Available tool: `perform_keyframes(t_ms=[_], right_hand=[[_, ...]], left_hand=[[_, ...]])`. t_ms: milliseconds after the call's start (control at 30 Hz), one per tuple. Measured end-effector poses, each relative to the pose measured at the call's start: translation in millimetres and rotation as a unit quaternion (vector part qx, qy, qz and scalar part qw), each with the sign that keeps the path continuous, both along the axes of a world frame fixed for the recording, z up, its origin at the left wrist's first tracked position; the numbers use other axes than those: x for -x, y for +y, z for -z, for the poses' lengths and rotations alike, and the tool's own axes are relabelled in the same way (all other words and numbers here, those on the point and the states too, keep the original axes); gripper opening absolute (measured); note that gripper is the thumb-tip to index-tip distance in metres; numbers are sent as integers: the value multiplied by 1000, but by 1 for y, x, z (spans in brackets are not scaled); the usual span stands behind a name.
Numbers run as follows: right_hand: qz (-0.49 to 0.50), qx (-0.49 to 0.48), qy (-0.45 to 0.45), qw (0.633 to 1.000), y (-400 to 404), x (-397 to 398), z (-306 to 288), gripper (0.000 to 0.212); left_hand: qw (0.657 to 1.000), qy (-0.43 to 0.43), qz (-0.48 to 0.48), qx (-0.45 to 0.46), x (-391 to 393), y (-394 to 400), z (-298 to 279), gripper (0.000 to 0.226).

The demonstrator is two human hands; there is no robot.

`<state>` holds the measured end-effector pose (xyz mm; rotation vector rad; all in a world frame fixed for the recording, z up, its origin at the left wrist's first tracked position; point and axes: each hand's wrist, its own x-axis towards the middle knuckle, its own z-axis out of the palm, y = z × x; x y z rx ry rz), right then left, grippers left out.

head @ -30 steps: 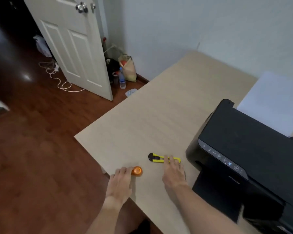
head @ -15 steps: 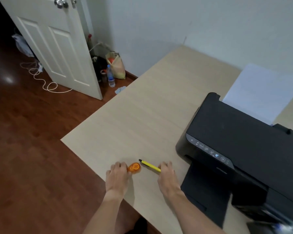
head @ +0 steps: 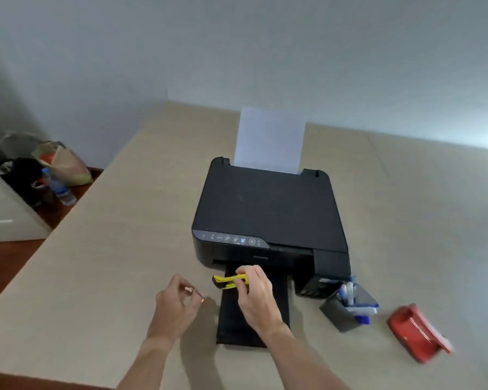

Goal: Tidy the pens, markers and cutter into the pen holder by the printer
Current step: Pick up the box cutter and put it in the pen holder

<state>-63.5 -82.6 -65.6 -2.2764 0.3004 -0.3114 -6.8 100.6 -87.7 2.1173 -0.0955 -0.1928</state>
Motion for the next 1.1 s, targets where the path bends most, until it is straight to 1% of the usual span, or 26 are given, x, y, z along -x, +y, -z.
perform_keyframes(t_ms=[100, 200, 333, 400, 500, 567, 700, 833, 900, 1000, 1100], right_hand=[[46, 19, -27, 998, -33, 22, -6, 11], [93, 12, -40, 995, -65, 47, -14, 11], [152, 21, -47, 987, -106, 89, -29, 14], [184, 42, -53, 981, -129, 107, -37, 14], [257, 57, -71, 962, -163, 124, -52, 17], [297, 62, -80, 950, -181, 133, -58, 18], [341, 80, -81, 933, -199, 144, -58, 20], [361, 88, -73, 925, -205, 147, -53, 20], [366, 96, -72, 923, -209, 147, -55, 21], [367, 115, -61, 921, -212, 145, -56, 22], [330, 147, -27, 932, -211, 143, -54, 21]], left_hand=[[996, -6, 82, -27, 2, -40, -5, 22], [982, -31, 176, -60, 9, -73, -6, 23], [958, -14, 272, -89, 27, -107, -5, 13], [947, -8, 308, -87, 33, -122, -4, 9], [930, -10, 359, -74, 38, -145, -7, 12], [923, -14, 379, -66, 43, -163, -13, 13], [911, -50, 404, -58, 50, -197, -24, 15], [885, -80, 455, -54, 56, -224, -38, 16], [878, -89, 469, -36, 60, -236, -45, 14], [882, -104, 460, 4, 61, -252, -54, 13], [888, -114, 444, 29, 61, -265, -61, 14]])
